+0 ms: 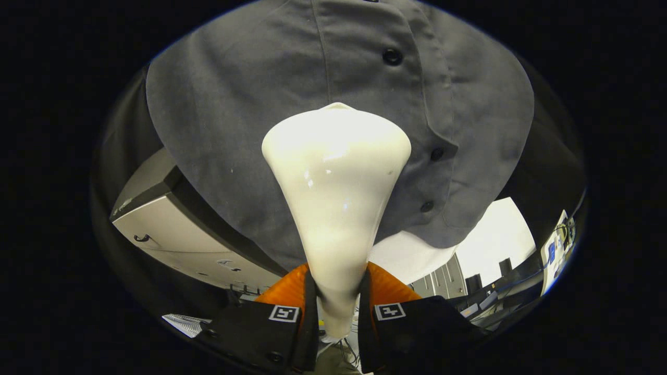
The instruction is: Iron the clothes twice with a garment steamer, once on the left side and once on the right side.
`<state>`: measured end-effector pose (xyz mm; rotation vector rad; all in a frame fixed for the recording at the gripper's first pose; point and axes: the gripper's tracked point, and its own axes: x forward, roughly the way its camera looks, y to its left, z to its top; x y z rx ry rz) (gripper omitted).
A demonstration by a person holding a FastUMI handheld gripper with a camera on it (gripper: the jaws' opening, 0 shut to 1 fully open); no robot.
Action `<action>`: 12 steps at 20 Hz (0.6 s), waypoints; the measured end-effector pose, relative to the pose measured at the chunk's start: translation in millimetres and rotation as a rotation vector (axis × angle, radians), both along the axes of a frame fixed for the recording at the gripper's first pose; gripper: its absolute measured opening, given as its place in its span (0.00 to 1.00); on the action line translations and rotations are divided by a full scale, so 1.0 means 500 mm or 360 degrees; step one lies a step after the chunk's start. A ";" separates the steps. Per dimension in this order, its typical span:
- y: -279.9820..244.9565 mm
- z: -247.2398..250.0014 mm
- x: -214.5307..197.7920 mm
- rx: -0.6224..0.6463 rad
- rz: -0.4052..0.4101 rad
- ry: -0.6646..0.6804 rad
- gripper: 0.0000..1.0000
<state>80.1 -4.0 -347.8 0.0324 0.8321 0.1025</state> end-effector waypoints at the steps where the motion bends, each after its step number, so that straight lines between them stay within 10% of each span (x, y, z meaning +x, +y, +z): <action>1: -0.003 -0.015 -0.006 -0.0008 -0.0006 0.0023 0.39; 12: -0.011 -0.120 -0.058 -0.0026 -0.0063 0.0193 0.39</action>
